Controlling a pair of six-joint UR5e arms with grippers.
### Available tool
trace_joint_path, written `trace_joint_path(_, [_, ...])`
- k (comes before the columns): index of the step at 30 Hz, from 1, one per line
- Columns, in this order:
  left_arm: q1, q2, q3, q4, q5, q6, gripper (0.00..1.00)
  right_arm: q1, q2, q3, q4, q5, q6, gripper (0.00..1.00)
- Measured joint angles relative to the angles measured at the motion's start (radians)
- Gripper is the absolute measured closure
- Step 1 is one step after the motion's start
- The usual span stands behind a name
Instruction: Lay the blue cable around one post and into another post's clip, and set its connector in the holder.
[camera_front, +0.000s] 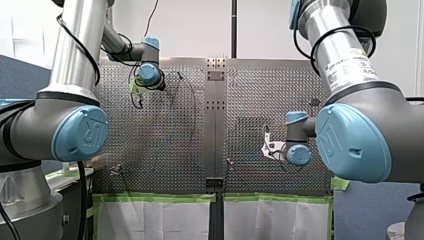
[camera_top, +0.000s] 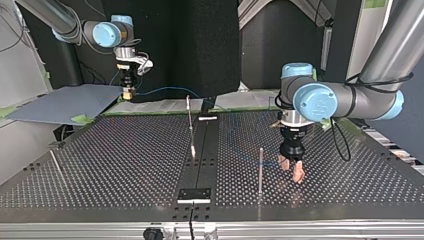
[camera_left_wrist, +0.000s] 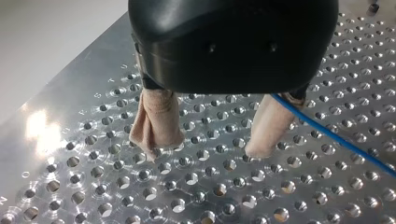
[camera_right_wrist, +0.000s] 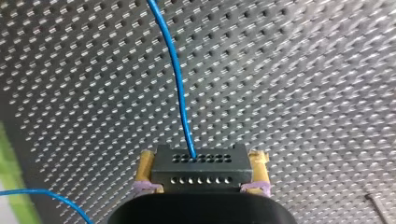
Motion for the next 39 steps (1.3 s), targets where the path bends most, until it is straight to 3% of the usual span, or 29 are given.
trace_joint_path(8, [0.0,0.0,0.0,0.0,-0.002,-0.001,0.0,0.011,-0.054,0.031,-0.019,-0.012,-0.005,1.0])
trace_joint_path(25, [0.0,0.0,0.0,-0.002,-0.003,-0.004,0.0,0.042,0.087,0.035,-0.05,0.02,-0.037,1.0])
trace_joint_path(39, [0.002,0.0,0.0,-0.041,-0.03,-0.016,0.0,0.055,0.108,0.035,-0.072,0.021,-0.035,1.0])
